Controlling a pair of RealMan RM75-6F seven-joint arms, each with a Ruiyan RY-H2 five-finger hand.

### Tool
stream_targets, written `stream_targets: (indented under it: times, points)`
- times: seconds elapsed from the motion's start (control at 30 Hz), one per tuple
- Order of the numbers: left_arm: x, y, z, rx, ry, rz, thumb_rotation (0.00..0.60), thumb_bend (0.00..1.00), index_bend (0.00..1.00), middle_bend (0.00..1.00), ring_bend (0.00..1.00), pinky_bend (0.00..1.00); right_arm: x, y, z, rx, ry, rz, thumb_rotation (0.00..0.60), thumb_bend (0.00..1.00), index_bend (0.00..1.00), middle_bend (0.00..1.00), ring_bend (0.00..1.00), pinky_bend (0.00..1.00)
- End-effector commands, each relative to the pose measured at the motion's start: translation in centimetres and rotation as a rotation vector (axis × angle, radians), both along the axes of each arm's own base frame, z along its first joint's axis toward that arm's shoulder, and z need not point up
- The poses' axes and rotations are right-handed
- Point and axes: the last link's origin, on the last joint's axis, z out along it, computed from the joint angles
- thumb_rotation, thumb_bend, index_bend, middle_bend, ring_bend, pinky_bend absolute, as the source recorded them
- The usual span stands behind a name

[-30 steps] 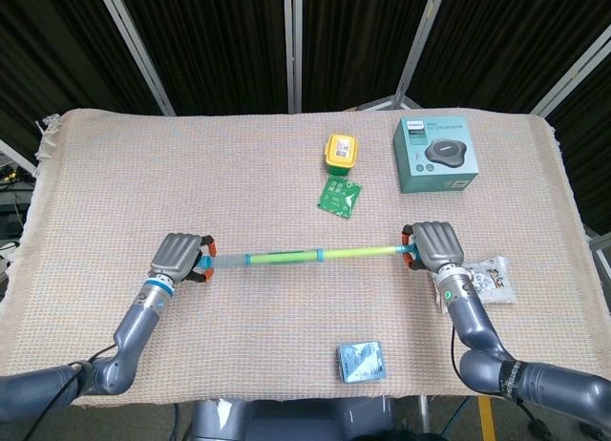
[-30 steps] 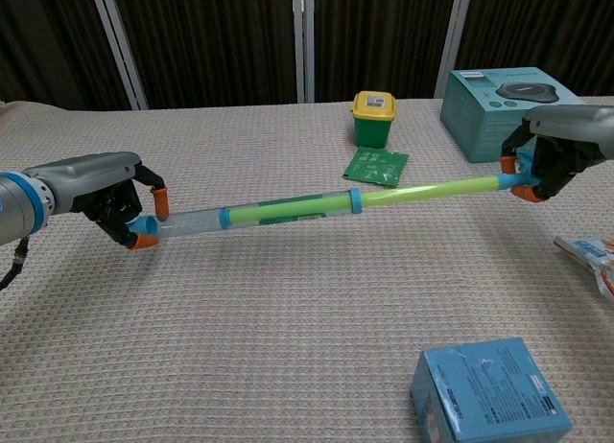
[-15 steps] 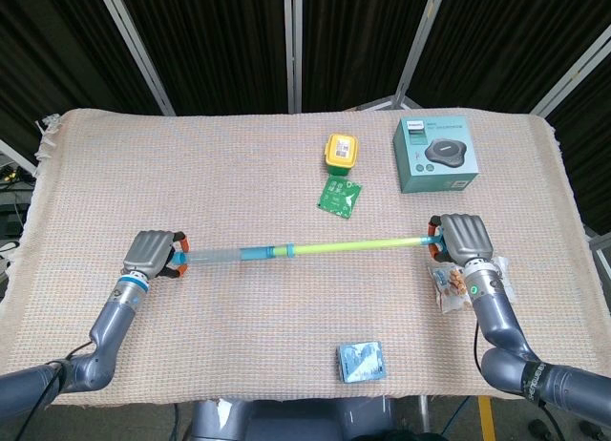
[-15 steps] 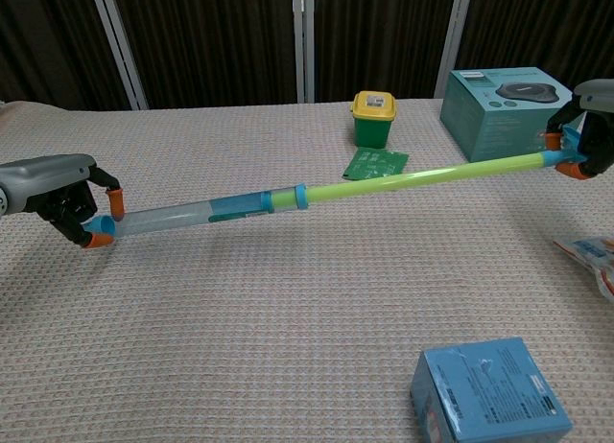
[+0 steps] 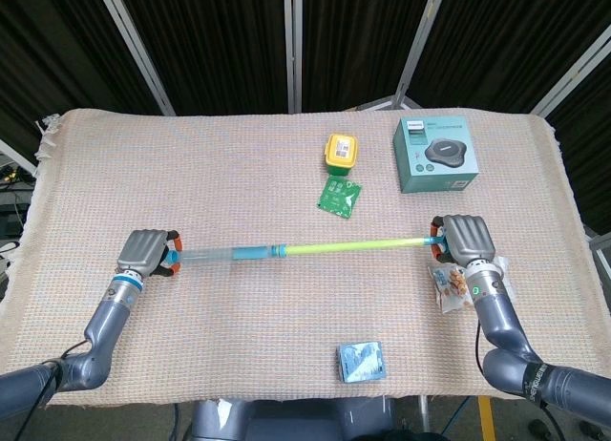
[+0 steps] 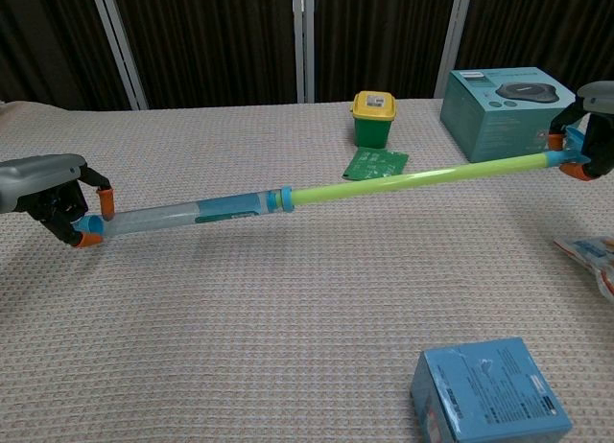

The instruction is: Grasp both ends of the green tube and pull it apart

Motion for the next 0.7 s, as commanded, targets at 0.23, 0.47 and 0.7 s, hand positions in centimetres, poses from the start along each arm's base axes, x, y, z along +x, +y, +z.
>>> stream_targets:
  times: [0.23, 0.47, 0.7]
  points:
    - [-0.5, -1.3, 2.9, 0.048, -0.038, 0.018, 0.6, 0.0, 0.0, 0.3, 0.38, 0.59, -0.3, 1.9, 0.6, -0.011, -0.008, 0.043, 0.6, 0.0, 0.0, 0.76, 0.87, 0.91]
    - [-0.6, -4.9, 7.9, 0.15, -0.11, -0.056, 0.6, 0.0, 0.0, 0.0, 0.0, 0.02, -0.9, 6.2, 4.4, -0.105, -0.087, 0.134, 0.6, 0.0, 0.0, 0.13, 0.18, 0.15]
    - [-1.1, -10.4, 11.2, 0.249, -0.146, -0.156, 0.6, 0.0, 0.0, 0.0, 0.0, 0.0, -2.8, 10.9, 7.1, -0.185, -0.106, 0.24, 0.6, 0.0, 0.0, 0.0, 0.0, 0.0]
